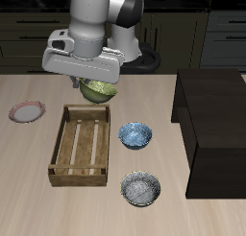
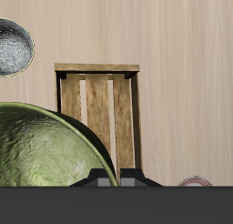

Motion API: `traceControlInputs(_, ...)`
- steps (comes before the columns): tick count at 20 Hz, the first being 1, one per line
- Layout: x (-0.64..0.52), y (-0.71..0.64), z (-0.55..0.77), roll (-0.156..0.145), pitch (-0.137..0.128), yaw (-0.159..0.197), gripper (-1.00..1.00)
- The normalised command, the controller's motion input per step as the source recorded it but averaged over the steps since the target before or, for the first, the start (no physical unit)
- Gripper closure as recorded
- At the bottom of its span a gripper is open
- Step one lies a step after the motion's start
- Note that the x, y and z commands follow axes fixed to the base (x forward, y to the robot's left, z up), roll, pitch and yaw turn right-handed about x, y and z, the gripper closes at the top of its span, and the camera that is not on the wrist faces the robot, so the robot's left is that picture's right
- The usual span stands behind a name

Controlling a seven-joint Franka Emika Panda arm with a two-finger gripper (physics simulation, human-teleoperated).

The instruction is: Place the green bowl and the black bowl in the wooden tray

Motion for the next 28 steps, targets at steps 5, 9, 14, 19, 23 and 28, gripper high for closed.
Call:
traceControlInputs(5,0.17,-0.29,0.05,-0.001,-0.042,0.013,1.00)
traceControlInputs(9,0.26,-0.06,-0.04,0.055,-0.004,0.010,1.00)
traceControlInputs(14,0.22,0.02,-0.15,0.098,0.014,0.028,1.00)
traceControlInputs(19,0.30,-0.21,-0.29,0.070,0.028,0.021,1.00)
traceControlInputs(23,0.14,0.01,-0.27,0.034,0.023,0.013,1.00)
traceControlInputs(28,0.04,0.05,-0.31,0.027,0.032,-0.007,1.00)
